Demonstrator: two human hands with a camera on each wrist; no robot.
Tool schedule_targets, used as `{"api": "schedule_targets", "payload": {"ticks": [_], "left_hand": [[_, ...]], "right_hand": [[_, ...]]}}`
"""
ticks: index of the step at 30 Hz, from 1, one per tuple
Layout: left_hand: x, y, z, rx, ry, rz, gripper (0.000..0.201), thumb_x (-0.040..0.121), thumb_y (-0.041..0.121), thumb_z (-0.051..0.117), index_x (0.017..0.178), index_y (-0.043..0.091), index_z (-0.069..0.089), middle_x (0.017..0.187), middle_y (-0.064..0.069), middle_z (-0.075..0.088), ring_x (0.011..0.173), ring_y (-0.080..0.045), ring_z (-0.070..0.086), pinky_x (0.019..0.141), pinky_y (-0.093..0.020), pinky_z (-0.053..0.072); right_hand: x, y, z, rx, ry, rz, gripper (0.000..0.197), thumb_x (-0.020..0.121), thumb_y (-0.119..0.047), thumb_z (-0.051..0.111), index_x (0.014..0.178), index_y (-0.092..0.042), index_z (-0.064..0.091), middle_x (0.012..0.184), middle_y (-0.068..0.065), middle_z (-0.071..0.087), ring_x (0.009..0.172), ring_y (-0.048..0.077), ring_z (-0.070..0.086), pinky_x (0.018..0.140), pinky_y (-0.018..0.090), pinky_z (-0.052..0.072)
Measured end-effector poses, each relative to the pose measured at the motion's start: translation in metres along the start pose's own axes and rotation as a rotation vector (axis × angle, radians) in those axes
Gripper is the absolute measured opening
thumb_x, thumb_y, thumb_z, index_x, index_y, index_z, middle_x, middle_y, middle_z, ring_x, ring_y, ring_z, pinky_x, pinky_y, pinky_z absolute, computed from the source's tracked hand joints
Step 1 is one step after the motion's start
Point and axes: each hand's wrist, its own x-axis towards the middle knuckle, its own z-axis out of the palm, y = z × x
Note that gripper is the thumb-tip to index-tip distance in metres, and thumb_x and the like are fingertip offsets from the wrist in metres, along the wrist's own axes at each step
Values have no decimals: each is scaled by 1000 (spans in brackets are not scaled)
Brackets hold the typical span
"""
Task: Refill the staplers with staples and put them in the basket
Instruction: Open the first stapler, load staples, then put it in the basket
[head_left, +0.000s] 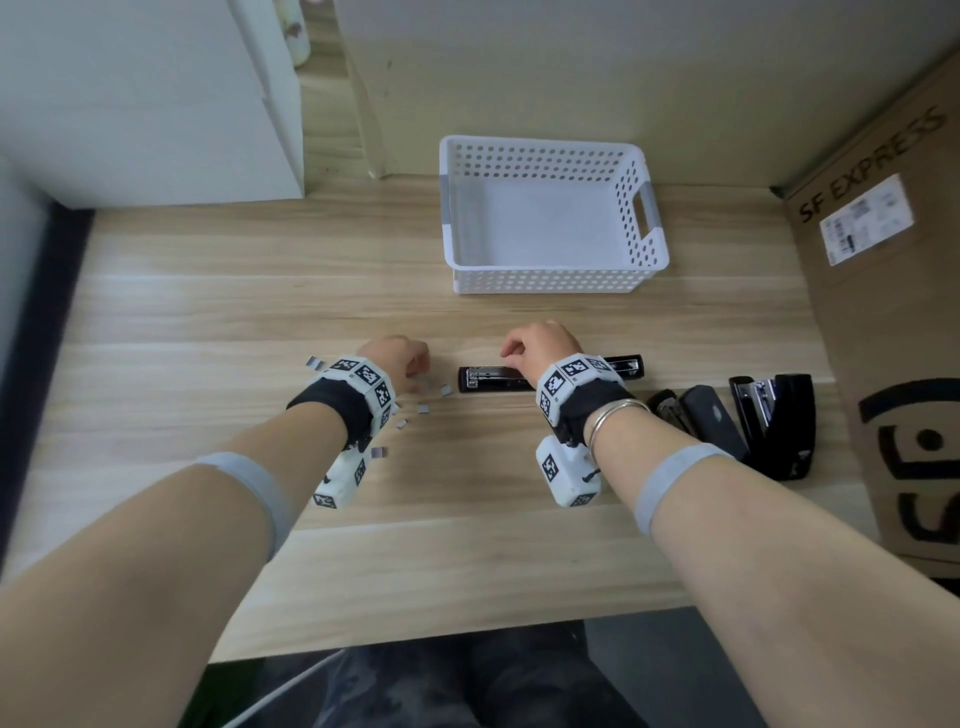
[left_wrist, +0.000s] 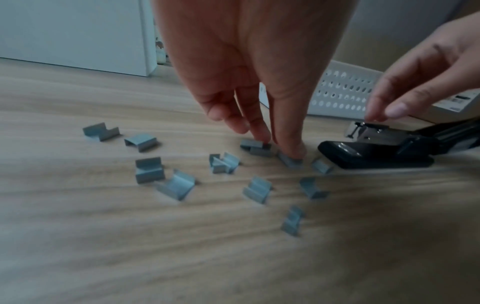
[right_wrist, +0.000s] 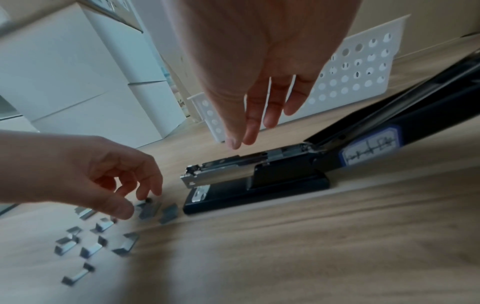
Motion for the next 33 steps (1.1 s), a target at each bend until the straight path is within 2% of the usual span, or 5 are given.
{"api": "schedule_targets", "payload": {"ticks": [3,11,18,27,33], "left_hand": [[0,4,6,20,33,39,25,86,15,57,110,10,59,113,-13,59,105,-31,56,79,-30,42],[4,2,17,52,124,71,21,85,8,55,103,6,64,119,-13,53,113,-31,48,91,-37,44],[5,2,17,29,129,98,26,89,8,48,114,12,56,112,-11,63,108,-30,54,88,-36,45],[5,28,0,-254,303,168,13,86,11,58,97,4,59,99,-12,68,90,-31,62,74,-29,43],[8,46,-4,-322,306,120,14,80,17,67,84,10,56,94,-15,70,88,-31,63,75,-34,49]], "right_hand": [[-1,-1,2,-9,-7,-2,15,88,-22,63,97,-23,74,101,0,73,112,19,56,88,27,48],[-4,-2,0,-32,4,-24,16,90,-22,60,97,-23,74,102,-2,73,116,19,52,88,30,46],[-6,-4,0,-18,-6,-22,17,91,-23,59,99,-24,73,102,-2,73,117,19,51,86,27,44],[-8,-17,-8,155,-60,-88,28,86,-24,67,114,-21,70,113,-2,72,112,15,61,99,28,46],[-11,-24,-14,289,-79,-116,28,84,-14,70,111,-15,71,107,3,74,101,14,67,90,20,47]]}}
